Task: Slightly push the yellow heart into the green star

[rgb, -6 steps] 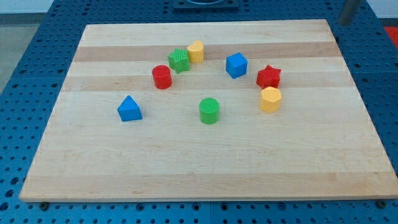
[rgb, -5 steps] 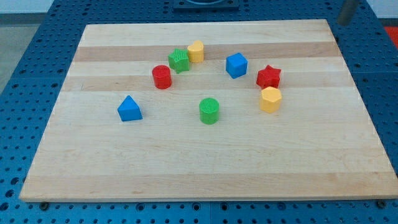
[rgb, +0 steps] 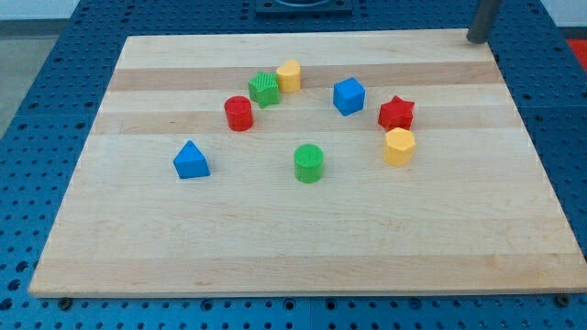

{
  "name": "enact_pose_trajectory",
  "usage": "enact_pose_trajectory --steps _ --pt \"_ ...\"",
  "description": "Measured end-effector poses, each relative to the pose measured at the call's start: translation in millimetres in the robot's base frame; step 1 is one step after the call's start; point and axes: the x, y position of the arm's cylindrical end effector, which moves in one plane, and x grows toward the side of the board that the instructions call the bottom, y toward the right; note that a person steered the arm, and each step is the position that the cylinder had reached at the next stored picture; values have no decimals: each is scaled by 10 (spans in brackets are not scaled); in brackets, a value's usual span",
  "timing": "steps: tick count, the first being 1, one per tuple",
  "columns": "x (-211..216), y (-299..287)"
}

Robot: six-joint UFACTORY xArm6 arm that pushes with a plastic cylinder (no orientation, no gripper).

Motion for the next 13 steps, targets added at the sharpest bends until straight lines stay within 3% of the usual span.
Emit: enact_pose_trajectory --steps 3,9,13 --pt "477 -257" --pt "476 -2172" --pt "476 -3087"
